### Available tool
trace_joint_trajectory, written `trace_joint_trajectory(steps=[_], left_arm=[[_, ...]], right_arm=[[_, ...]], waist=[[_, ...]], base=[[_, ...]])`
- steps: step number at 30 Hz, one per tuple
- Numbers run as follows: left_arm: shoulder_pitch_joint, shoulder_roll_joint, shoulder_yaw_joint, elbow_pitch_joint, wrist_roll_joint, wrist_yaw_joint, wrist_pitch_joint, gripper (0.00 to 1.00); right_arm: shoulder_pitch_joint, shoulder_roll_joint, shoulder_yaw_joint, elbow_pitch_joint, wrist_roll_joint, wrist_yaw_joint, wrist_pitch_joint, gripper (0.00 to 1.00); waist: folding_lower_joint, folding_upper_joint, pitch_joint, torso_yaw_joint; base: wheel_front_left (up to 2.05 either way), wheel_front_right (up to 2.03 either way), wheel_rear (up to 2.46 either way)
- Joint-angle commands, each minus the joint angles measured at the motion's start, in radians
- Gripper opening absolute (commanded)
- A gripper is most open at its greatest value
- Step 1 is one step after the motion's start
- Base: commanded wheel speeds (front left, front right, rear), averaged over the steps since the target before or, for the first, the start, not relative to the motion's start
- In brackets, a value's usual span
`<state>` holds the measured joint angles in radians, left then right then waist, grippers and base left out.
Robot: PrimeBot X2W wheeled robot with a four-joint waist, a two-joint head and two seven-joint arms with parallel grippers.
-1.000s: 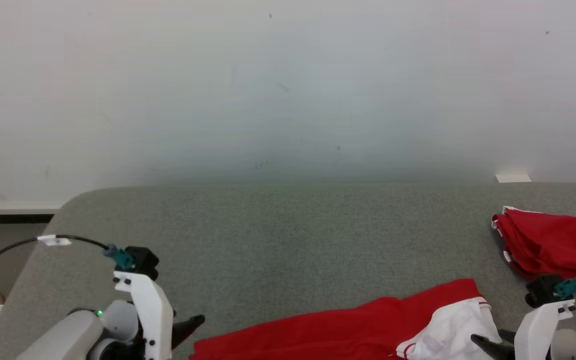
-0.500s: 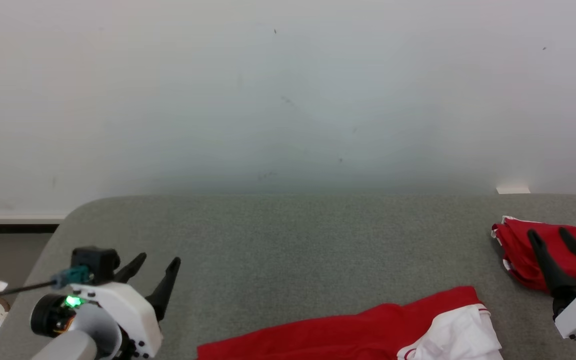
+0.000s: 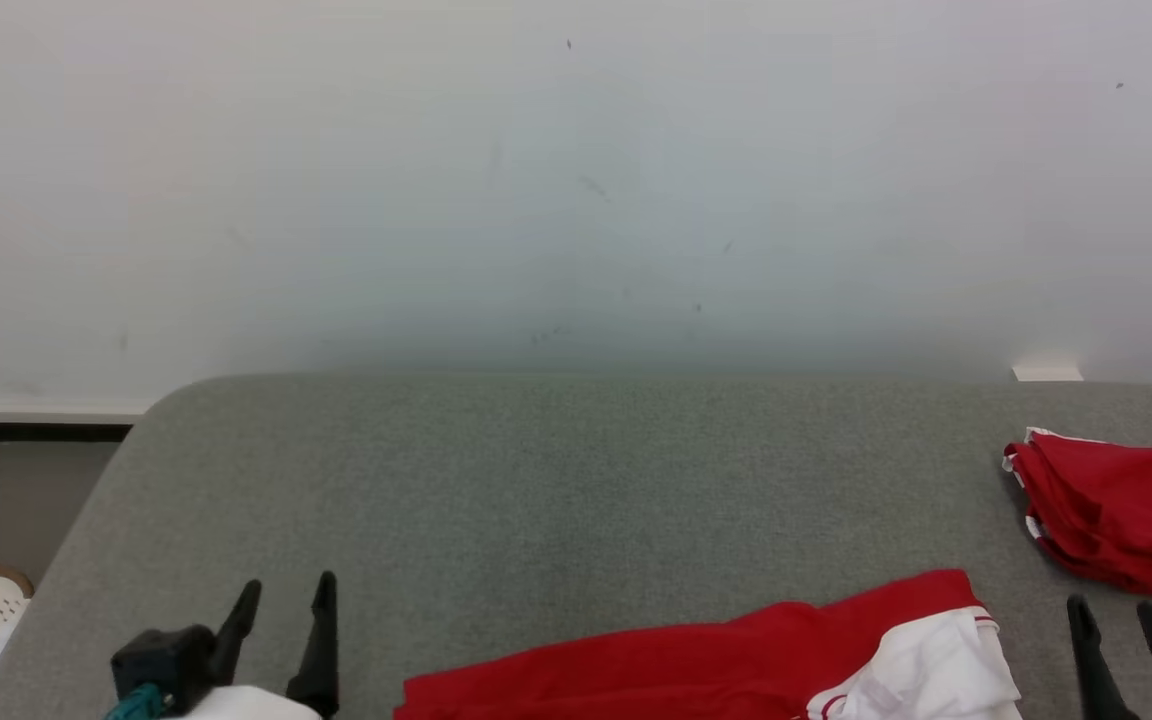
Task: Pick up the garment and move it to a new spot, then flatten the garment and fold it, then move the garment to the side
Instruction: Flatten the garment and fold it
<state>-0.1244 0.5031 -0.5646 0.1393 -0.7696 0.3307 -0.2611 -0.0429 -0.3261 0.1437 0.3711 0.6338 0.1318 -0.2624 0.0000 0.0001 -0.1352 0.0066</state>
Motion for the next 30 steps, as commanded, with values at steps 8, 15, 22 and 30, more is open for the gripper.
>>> trace_joint_trajectory(steps=[8,15,22,30], left_arm=[[0.129,-0.154,0.164,-0.012,0.166,-0.086,-0.003,1.0],[0.156,-0.25,0.242,0.036,0.252,-0.173,-0.003,1.0],[0.13,-0.296,0.269,0.088,0.307,-0.236,-0.003,1.0],[0.119,-0.322,0.28,0.139,0.333,-0.273,-0.003,1.0]], right_arm=[[0.095,0.095,-0.058,0.001,-0.062,-0.002,-0.003,1.0],[0.0,0.091,-0.038,0.096,-0.066,-0.002,0.059,1.0],[-0.142,0.109,0.008,0.277,-0.056,-0.002,0.168,1.0],[-0.259,0.113,0.049,0.498,-0.041,-0.002,0.304,1.0]], waist=[[0.0,-0.0001,0.013,0.007],[0.0,-0.0001,0.015,0.002],[0.0,-0.0001,0.018,0.016],[0.0,-0.0001,0.024,0.055]], base=[[0.0,0.0,0.0],[0.0,0.0,0.0],[0.0,0.0,0.0],[0.0,0.0,0.0]])
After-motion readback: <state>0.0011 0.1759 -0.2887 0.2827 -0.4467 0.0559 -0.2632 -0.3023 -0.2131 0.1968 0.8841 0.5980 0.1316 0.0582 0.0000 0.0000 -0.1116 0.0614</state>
